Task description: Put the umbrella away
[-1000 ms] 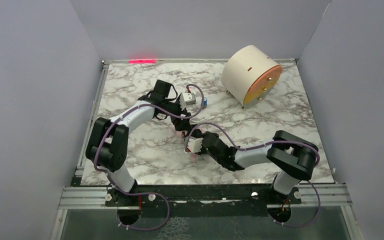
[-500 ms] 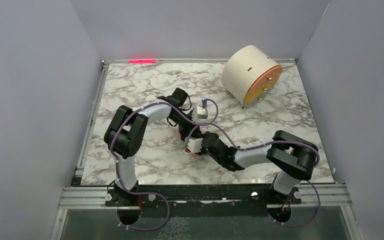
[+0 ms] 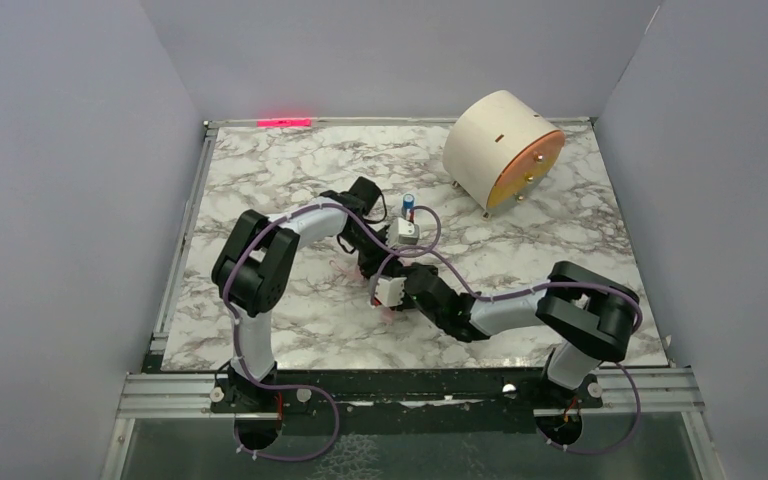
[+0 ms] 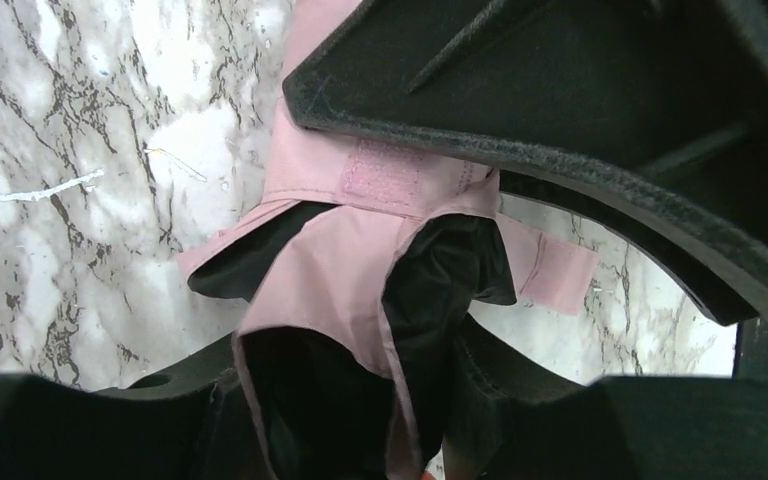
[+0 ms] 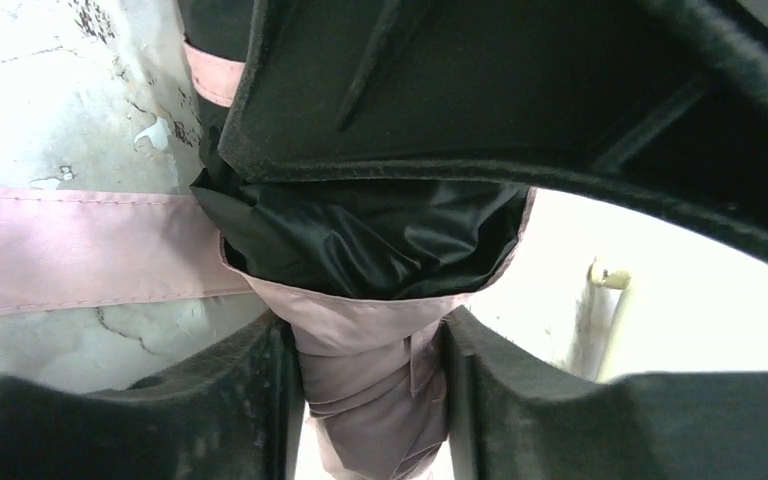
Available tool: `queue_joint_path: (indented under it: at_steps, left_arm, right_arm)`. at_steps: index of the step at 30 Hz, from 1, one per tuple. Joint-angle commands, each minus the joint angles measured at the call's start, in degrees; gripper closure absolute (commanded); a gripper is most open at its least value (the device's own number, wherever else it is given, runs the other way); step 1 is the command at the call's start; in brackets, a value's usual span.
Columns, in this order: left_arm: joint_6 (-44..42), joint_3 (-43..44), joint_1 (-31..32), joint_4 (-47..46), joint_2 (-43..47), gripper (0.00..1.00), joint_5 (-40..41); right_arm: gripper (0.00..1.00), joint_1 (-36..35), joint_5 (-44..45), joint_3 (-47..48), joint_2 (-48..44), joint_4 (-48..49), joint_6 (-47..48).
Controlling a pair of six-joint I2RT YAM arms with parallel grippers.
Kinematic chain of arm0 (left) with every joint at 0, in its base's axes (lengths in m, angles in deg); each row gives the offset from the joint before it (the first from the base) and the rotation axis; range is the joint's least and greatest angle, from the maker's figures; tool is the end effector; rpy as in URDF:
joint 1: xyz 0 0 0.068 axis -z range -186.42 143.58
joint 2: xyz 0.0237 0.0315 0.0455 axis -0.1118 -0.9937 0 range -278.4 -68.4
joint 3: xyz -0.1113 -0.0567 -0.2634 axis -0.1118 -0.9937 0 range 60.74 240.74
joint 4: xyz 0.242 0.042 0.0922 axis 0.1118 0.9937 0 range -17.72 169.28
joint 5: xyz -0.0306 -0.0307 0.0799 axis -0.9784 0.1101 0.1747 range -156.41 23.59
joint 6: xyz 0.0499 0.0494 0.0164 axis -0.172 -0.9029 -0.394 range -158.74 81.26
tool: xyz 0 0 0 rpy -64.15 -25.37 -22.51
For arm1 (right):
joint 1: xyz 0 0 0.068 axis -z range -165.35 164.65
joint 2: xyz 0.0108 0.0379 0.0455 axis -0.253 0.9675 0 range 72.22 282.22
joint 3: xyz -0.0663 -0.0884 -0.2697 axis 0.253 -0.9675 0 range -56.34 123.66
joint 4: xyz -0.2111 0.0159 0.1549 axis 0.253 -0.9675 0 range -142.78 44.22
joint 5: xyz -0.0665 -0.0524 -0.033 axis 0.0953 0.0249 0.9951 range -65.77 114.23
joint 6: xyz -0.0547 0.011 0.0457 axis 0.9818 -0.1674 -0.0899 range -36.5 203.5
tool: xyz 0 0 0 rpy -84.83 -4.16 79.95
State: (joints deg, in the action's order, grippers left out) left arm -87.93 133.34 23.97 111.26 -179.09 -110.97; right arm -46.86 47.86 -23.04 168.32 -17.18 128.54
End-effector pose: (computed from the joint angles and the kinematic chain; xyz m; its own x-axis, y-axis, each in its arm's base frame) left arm 0.3038 -0.2266 0.1604 -0.1742 0.7273 -0.6638 0.9604 -0.0233 -0.2777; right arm 0.1746 0.2719 0.1315 0.2685 -0.8644 -0.4250 -0.6469 0.1651 -0.7445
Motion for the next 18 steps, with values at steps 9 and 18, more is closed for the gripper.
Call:
queue_joint_path:
  at_steps: [9,18]
  left_arm:
    - [1.50,-1.19,0.37,-1.06,-2.51,0.96,10.90]
    - [5.97,-3.62,0.27,-3.90,-1.30,1.00,11.30]
  right_arm:
    - [0.25,-0.70,-7.44,-4.14,-17.66,-12.64,-10.72]
    - [0.26,-0.71,-13.62,-9.87,-41.00,-17.29,-33.67]
